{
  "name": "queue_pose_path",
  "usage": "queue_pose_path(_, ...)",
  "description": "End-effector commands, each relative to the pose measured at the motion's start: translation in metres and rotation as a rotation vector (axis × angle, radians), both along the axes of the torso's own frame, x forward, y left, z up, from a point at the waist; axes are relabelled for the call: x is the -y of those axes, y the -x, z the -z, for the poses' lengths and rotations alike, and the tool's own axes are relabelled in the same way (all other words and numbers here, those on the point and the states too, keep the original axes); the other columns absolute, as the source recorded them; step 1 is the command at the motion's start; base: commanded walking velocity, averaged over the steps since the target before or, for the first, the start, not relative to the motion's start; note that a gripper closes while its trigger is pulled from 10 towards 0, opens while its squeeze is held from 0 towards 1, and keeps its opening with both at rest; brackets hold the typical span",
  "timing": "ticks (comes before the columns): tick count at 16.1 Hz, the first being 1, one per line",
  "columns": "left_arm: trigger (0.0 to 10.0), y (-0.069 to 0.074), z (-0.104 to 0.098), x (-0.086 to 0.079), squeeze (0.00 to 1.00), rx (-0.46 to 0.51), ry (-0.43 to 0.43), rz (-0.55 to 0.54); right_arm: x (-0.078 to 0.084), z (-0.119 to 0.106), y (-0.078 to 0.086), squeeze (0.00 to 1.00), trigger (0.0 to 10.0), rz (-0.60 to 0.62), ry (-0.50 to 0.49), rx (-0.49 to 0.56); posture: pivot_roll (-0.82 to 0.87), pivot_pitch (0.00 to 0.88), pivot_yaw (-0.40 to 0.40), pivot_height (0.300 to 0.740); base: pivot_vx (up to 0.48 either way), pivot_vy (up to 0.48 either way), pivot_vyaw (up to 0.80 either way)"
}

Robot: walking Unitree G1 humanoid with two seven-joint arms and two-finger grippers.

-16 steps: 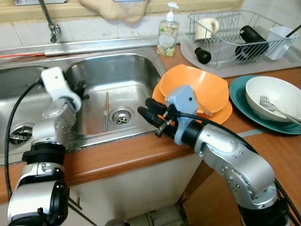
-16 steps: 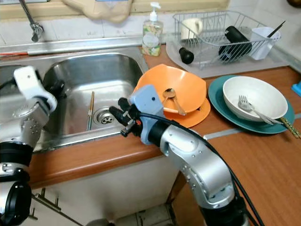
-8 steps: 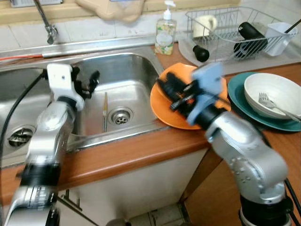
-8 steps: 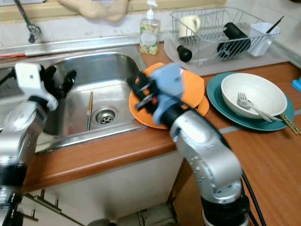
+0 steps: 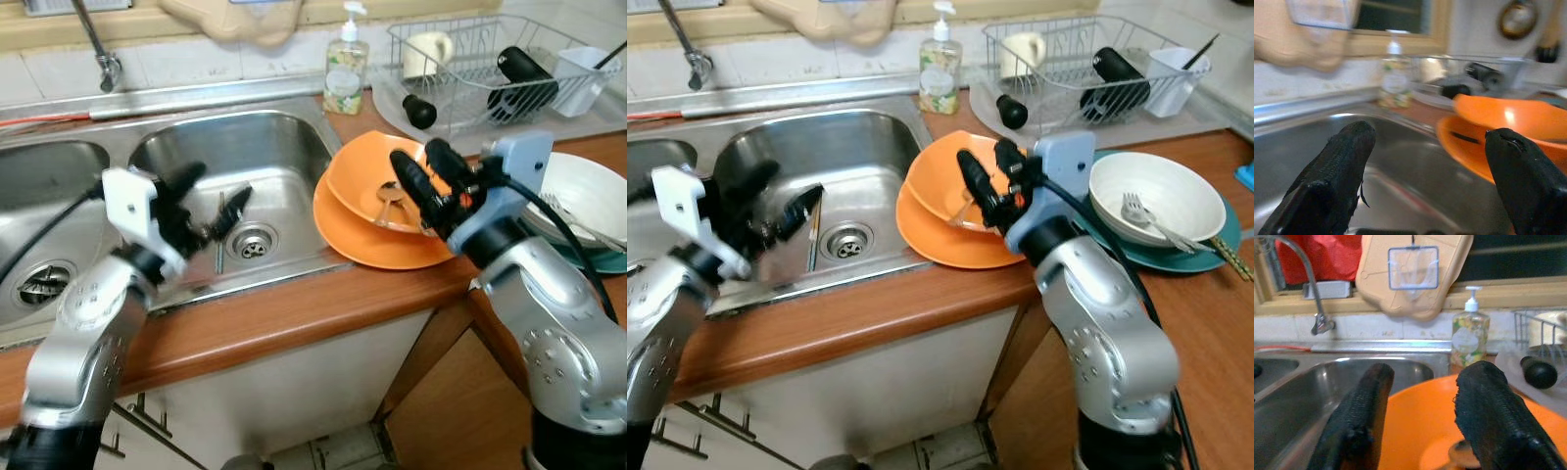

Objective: Kitchen organization

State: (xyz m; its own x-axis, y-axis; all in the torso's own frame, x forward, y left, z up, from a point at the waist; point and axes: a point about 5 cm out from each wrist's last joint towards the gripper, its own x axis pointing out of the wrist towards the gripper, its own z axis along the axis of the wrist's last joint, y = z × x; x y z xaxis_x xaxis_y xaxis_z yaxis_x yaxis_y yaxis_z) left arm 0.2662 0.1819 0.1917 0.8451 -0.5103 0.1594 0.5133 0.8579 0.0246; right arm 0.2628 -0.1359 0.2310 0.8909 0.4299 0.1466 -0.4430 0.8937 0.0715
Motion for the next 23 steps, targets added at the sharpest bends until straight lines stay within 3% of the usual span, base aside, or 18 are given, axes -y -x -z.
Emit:
queue_pose_path(1,10.0,0.007,-0.004,0.008,0.00,-0.007,0.002,0.080,0.005,-0.001,0.005,1.00,10.0,-0.013,0.003,-0.002,0.01,0.000,0.046,0.740,0.000,0.000,0.00)
queue_pose_path(4,10.0,0.022,0.000,0.020,0.00,-0.060,-0.014,0.193,0.016,0.005,0.012,1.00,10.0,0.007,0.016,-0.028,0.00,0.000,0.040,0.740,0.000,0.000,0.00)
queue_pose_path(8,10.0,0.029,0.008,0.030,0.00,-0.092,-0.046,0.221,0.027,0.016,0.018,1.00,10.0,0.031,0.064,-0.094,-0.01,0.000,0.026,0.740,0.000,0.000,0.00)
queue_pose_path(9,10.0,0.029,0.009,0.032,0.00,-0.095,-0.052,0.217,0.028,0.024,0.019,0.00,10.0,0.032,0.115,-0.151,-0.02,0.000,0.024,0.740,0.000,0.000,0.00)
queue_pose_path(13,10.0,0.034,0.013,0.048,0.00,-0.098,-0.076,0.289,0.030,0.033,0.018,0.00,10.0,0.069,0.129,-0.196,-0.02,0.000,0.026,0.740,0.000,0.000,0.00)
queue_pose_path(14,10.0,0.035,0.014,0.052,0.00,-0.105,-0.083,0.315,0.029,0.035,0.018,0.00,8.8,0.065,0.127,-0.205,-0.02,0.000,0.027,0.740,0.000,0.000,0.00)
queue_pose_path(15,10.0,0.036,0.016,0.053,0.00,-0.108,-0.085,0.324,0.027,0.037,0.018,0.00,2.6,0.061,0.126,-0.214,-0.03,0.000,0.035,0.740,0.000,0.000,0.00)
queue_pose_path(16,10.0,0.035,0.017,0.053,0.00,-0.111,-0.085,0.327,0.026,0.040,0.018,0.00,0.0,0.065,0.126,-0.227,-0.04,0.000,0.036,0.740,0.000,0.000,0.00)
queue_pose_path(23,10.0,0.037,0.016,0.058,0.00,-0.111,-0.100,0.356,0.029,0.055,0.016,0.00,0.0,0.108,0.117,-0.297,-0.02,0.000,0.040,0.740,0.000,0.000,0.00)
